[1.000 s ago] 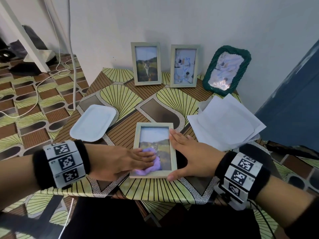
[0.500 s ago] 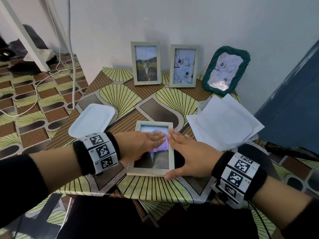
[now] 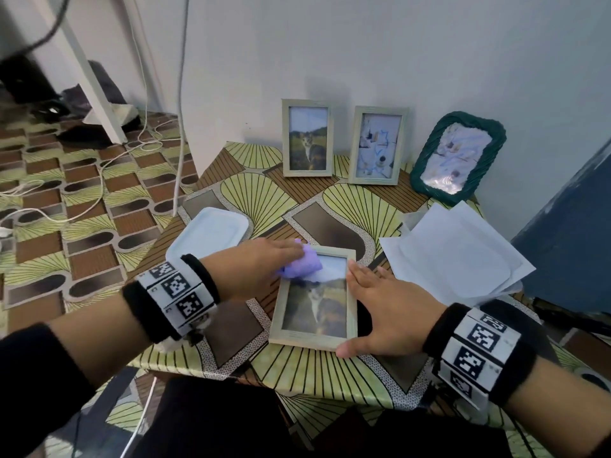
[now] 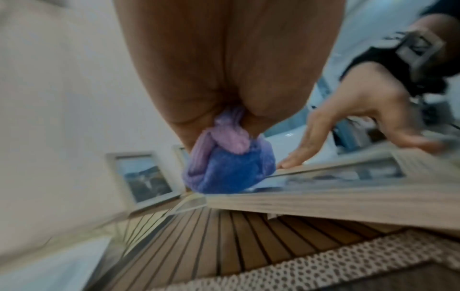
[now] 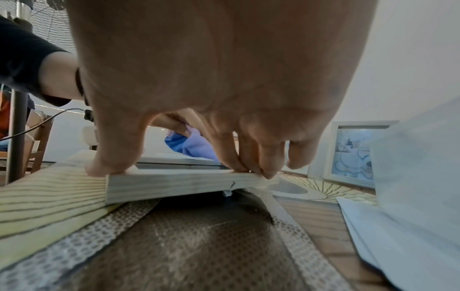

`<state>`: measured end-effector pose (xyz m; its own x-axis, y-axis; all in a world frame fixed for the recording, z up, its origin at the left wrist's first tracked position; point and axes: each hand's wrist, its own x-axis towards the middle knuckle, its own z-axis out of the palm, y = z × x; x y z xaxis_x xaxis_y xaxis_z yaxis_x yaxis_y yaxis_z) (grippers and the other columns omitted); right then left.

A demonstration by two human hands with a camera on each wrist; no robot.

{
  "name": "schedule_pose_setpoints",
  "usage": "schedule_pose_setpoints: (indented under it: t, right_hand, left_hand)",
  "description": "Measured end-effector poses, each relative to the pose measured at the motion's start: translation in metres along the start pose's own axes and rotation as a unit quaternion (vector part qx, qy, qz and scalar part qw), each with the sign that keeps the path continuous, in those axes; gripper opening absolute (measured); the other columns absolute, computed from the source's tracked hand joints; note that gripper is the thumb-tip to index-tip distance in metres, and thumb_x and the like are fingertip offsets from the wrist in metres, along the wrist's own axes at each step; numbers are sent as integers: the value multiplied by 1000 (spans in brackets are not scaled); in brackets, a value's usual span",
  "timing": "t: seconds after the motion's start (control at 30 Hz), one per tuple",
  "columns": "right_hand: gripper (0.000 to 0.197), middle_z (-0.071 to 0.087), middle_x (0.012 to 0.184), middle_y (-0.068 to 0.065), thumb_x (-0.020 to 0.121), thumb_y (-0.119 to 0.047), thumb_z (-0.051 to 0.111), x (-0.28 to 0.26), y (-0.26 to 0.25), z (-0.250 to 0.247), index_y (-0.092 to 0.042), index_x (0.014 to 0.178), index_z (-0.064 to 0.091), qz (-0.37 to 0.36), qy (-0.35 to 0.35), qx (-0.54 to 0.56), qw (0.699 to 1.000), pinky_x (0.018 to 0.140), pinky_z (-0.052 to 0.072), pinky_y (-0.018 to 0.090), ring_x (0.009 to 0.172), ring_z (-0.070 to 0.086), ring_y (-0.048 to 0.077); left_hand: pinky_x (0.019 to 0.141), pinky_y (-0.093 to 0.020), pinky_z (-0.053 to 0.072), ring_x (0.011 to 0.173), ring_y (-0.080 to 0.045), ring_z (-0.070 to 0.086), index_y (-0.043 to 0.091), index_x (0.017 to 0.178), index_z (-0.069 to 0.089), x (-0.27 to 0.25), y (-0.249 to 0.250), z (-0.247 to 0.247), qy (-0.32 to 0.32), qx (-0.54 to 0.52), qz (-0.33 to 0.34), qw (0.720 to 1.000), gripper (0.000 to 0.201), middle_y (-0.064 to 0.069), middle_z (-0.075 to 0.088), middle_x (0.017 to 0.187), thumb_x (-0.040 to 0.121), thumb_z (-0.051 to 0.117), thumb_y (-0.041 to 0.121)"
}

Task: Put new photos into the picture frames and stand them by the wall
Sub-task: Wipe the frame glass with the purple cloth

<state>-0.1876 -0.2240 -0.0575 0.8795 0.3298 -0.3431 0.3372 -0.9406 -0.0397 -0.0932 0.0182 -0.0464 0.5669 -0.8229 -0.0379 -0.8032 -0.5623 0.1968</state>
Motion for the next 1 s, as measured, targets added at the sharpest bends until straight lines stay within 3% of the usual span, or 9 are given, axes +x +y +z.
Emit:
schedule_pose_setpoints:
  t: [0.1,0.2,0.3,0.4,0.53,0.7,0.83,0.93,1.0]
  right_hand:
    - [135,-15,162,6,61,-96,38,2,1,0,-9,154,-8,0,-4,1,1000,122,-2,33,150,-6,13]
    - [136,-17,162,4,60,-98,35,2,2,0,-11,155,-9,0,-6,6,1000,119,-6,29,150,-8,12]
    - [135,-19,161,3,60,-98,33,1,1,0,-13,155,-10,0,-13,3,1000,114,-8,25,149,-10,10]
    - [134,-23,159,-1,59,-98,33,0,1,-1,-14,154,-12,9,-26,4,1000,109,-9,23,142,-16,5]
    - [137,-24,160,-1,56,-100,28,-1,0,0,-14,154,-12,11,-33,12,999,112,-7,25,145,-15,6]
    - [136,-20,161,-11,52,-100,39,-3,1,-1,-26,154,-12,33,-35,44,998,117,20,36,148,16,16]
    - [128,-14,161,-18,52,-98,44,-2,6,0,-38,153,-8,34,-10,114,993,116,30,42,147,20,12]
    - [103,21,159,-16,67,-90,46,-3,8,1,-45,151,6,51,95,227,968,109,39,40,141,33,7]
    - [87,54,137,-15,75,-81,49,-2,6,1,-43,149,21,93,182,304,930,100,48,39,120,54,8]
  left_hand:
    - [95,-29,39,119,-25,58,5,121,61,-22,-21,-8,149,-36,-85,985,31,-12,62,130,92,53,0]
    - [101,-27,37,121,-31,57,2,121,60,-40,-51,-15,181,-28,-176,967,33,-17,58,135,91,48,-5]
    - [118,-41,24,147,-30,26,8,148,37,-51,-77,-12,42,7,-277,960,49,-12,26,160,100,43,10]
    - [123,-45,-1,149,-27,-15,11,155,-10,-55,-87,2,-144,33,-265,953,79,-12,-13,162,99,22,57]
    - [118,-38,-16,141,-21,-33,13,144,-29,-57,-85,14,-178,44,-246,952,90,-9,-30,155,90,12,71]
    - [123,-46,9,152,-22,2,20,158,5,-59,-70,-5,-83,70,-268,957,76,-8,4,164,97,23,62]
    - [107,-30,37,134,-14,46,27,139,53,-54,-32,-13,175,-12,-197,964,44,4,50,146,99,48,45]
    - [85,-26,52,90,4,62,31,123,64,-45,3,-2,205,-165,-186,947,32,16,69,106,94,57,45]
    - [79,-33,53,77,-1,61,30,121,60,-39,17,10,173,-197,-220,940,33,13,66,89,93,57,47]
